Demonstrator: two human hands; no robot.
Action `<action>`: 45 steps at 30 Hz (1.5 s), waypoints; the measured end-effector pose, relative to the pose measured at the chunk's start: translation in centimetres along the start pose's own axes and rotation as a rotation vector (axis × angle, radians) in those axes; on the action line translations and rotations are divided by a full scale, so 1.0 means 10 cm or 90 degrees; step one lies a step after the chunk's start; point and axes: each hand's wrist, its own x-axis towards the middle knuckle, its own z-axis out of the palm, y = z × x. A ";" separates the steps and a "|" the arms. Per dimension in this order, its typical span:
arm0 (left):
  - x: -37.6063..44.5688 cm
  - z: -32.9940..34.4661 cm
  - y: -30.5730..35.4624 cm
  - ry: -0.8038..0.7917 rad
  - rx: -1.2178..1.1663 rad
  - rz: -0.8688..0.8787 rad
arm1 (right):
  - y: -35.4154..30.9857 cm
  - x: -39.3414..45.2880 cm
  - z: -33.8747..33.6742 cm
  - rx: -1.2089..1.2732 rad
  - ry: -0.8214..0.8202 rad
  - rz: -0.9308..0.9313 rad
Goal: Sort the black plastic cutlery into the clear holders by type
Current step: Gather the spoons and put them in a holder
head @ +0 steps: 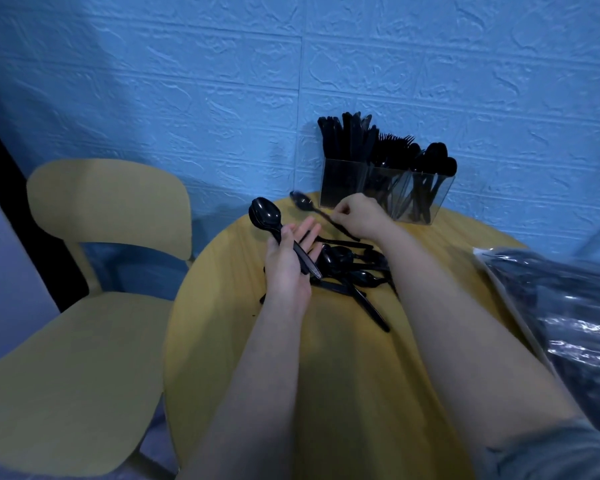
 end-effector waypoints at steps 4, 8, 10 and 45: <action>-0.03 0.01 0.01 -0.017 0.031 -0.014 | -0.05 -0.39 -0.19 0.189 0.049 -0.024; -0.16 0.05 0.00 -0.049 0.072 -0.035 | -0.22 -0.74 -0.13 0.207 -0.015 -0.076; -0.24 0.07 0.02 -0.060 0.069 -0.044 | -0.27 -0.84 -0.09 0.213 -0.017 -0.073; -0.38 -0.23 0.53 0.095 -0.048 0.062 | -0.17 -1.03 -0.19 -0.177 -0.130 -0.103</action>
